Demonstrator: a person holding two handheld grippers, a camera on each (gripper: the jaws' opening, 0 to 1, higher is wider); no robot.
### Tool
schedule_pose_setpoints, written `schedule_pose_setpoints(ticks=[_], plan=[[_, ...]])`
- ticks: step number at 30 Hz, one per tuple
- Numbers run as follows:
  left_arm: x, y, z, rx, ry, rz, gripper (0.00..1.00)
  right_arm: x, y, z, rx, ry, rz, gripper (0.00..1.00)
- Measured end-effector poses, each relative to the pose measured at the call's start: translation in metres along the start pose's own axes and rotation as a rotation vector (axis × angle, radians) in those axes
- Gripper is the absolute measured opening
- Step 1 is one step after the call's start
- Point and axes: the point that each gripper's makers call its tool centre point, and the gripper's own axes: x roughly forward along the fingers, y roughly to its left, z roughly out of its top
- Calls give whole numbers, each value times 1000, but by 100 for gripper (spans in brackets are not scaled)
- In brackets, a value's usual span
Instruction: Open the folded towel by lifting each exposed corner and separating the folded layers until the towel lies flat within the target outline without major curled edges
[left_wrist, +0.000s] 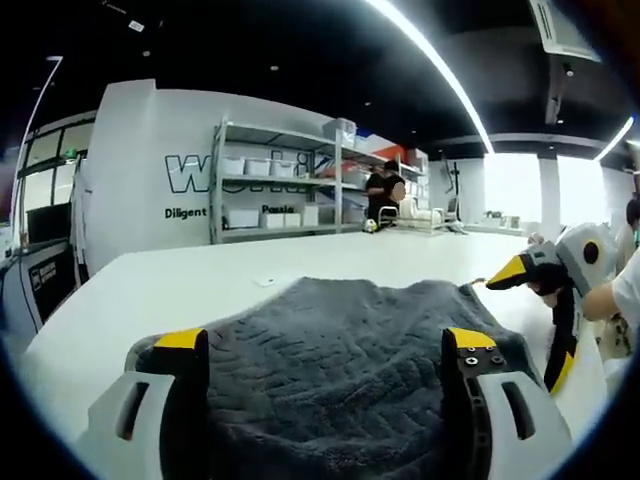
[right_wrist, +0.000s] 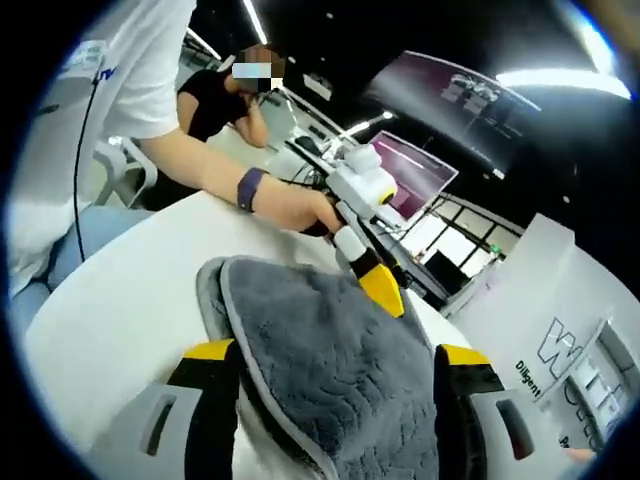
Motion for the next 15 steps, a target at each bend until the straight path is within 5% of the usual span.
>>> schedule_pose_setpoints(ticks=[15], plan=[[0, 3, 0, -13, 0, 7, 95, 4, 20, 2, -223, 42, 25, 30]])
